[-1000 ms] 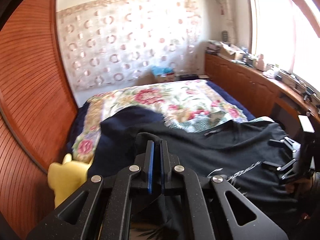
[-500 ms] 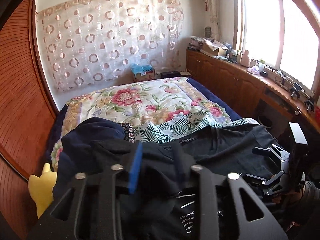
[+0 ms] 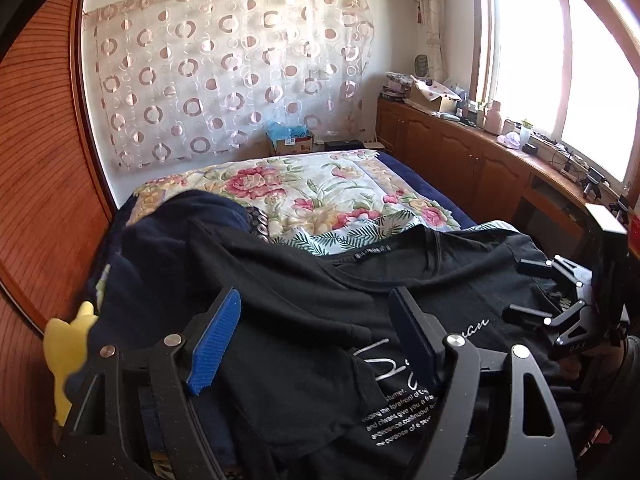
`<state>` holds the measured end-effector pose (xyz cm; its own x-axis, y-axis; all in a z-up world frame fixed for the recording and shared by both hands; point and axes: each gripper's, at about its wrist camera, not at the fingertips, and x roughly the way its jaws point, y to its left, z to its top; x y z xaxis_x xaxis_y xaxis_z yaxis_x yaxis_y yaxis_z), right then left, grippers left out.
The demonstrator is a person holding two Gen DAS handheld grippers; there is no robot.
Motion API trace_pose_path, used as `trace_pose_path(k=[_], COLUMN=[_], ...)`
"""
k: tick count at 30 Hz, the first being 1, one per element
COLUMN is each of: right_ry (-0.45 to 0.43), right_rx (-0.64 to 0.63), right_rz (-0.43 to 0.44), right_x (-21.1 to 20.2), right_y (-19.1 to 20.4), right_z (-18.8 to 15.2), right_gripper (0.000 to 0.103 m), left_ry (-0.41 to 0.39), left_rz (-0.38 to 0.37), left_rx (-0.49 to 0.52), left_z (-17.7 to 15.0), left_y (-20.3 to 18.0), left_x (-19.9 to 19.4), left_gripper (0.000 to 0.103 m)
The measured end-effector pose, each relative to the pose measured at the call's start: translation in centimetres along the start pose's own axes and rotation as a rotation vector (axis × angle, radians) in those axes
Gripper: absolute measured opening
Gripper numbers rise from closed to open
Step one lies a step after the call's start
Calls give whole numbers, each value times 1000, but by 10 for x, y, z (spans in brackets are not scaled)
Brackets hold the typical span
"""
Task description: Fold small clothes
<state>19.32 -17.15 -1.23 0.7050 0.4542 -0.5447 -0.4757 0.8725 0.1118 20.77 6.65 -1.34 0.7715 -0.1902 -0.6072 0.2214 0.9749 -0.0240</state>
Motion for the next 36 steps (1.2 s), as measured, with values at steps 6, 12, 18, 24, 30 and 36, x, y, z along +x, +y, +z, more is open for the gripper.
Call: trace_pose_path(k=[6,12,18,24,30,36], right_ry=[-8,-7,67,152,205,213], right_rx=[-10,33,130,231,305,358], right_rz=[-87,-246,-390,-416,-377,-347], right_x=[-25,-60,-86,-90,-85,-93], right_y=[-25,-72,-133,-172,-182,-198], right_z=[-5,-23,-59,-91,-105,-97], right_gripper=[101,98,83,72,63,56], left_ry=[49,118,175,235,261,271], left_rz=[-66,-144,-164,-172,-171,-187], left_rx=[28,82,151,177,193,211], left_z=[-22,-38,-53,-61,-63,-64], left_y=[-33,-72,-91,-98,-101,-104], left_x=[39,83,107,117,124,127], left_gripper=[77,77,77,77,84,91])
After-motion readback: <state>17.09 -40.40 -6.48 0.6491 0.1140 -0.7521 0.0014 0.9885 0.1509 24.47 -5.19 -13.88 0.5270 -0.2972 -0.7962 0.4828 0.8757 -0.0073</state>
